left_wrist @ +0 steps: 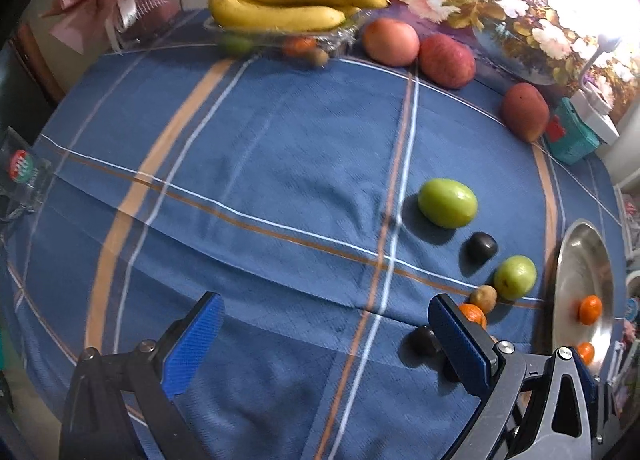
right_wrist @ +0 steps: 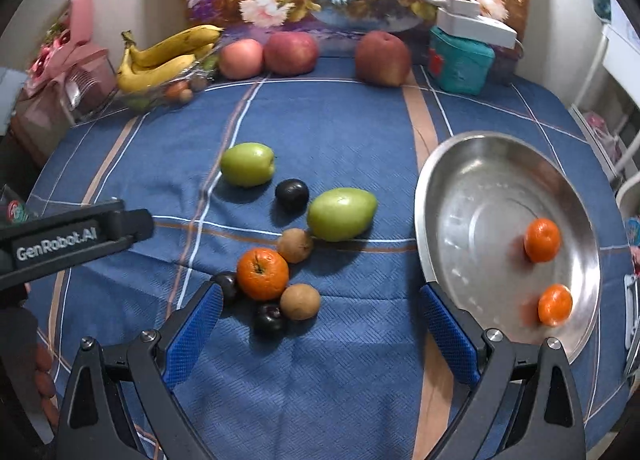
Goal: Organize fruits
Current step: 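Withdraw both open tools from the plate back to the fruit cluster, then grasp a dark plum with the left tool while the right tool grasps another plum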
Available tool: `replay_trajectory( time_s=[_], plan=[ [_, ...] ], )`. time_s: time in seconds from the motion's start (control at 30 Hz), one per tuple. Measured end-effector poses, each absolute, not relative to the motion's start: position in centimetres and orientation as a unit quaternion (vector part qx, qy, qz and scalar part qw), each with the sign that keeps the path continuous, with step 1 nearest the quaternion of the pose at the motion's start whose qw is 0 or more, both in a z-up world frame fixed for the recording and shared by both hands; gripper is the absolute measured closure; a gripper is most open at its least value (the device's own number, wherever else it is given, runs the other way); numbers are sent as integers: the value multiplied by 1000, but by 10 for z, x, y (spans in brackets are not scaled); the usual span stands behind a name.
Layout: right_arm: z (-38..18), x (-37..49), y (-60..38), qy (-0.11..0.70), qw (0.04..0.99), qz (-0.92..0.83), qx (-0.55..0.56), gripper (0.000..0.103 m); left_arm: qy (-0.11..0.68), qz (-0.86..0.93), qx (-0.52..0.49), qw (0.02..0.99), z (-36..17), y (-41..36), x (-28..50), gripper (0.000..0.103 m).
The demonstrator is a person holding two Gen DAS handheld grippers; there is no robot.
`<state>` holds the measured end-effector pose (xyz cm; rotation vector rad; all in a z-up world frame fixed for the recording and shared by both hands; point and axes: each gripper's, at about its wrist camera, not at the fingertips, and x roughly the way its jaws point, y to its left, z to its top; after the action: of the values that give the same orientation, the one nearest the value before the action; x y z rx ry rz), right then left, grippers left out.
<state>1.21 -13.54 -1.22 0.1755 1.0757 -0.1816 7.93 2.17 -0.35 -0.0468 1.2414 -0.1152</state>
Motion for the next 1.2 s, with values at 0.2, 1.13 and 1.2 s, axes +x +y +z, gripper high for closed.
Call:
replay_trajectory(
  time_s=[0.2,1.13,1.2],
  plan=[
    [-18,14,-134,527,842,-77,92,5,610,-87,-30,787,-18,11,77,1],
    [-53,24,-124,585,799,-36,136,52,655,-191,-17,731,-38,-51,64,46],
    [-53,25,-124,584,799,-34,142,58,656,-191,-17,730,-39,-55,64,47]
  ],
)
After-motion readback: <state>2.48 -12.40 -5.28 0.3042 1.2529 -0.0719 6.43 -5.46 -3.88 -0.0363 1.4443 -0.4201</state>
